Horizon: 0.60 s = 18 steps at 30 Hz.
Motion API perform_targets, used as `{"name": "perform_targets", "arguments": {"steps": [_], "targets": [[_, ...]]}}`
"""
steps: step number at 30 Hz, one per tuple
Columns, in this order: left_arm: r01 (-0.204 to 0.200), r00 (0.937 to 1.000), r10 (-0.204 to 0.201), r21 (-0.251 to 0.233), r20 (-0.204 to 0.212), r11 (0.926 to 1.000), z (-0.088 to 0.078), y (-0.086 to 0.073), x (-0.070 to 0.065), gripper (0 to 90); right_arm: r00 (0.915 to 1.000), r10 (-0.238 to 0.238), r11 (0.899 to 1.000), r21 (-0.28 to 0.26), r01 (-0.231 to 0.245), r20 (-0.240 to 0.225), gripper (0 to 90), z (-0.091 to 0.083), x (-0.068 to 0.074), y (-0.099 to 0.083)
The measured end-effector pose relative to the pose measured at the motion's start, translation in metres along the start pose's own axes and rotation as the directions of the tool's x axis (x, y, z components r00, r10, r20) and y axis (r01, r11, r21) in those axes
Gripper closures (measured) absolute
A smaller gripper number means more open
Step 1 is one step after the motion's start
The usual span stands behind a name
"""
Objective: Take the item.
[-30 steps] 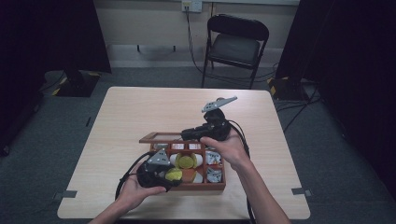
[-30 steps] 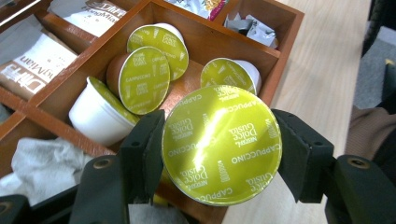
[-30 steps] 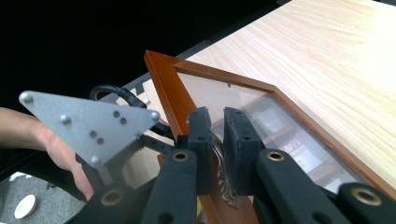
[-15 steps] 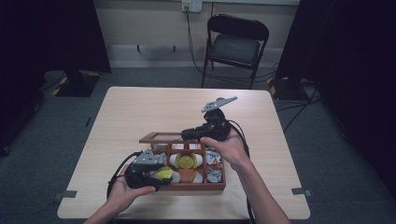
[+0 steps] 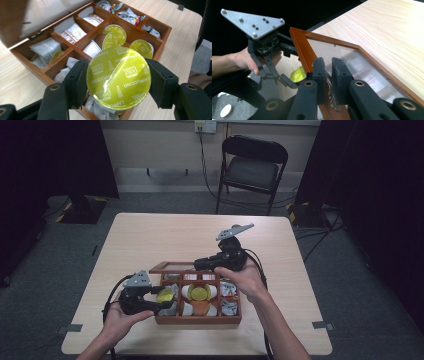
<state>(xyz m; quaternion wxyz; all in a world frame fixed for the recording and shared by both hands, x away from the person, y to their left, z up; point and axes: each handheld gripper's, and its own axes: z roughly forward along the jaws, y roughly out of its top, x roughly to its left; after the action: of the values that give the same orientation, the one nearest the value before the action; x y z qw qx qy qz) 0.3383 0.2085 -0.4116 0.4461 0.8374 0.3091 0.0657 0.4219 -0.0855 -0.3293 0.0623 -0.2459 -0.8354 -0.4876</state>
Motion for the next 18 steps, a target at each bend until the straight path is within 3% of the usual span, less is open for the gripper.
{"name": "perform_targets", "arguments": {"steps": [18], "targets": [[0.068,0.9960,-0.068,-0.012,-0.058,0.9976,-0.014,-0.005,0.029,38.5,1.0000,0.000,1.000,0.001,0.000,-0.001,81.6,0.000,0.000,0.000]]}}
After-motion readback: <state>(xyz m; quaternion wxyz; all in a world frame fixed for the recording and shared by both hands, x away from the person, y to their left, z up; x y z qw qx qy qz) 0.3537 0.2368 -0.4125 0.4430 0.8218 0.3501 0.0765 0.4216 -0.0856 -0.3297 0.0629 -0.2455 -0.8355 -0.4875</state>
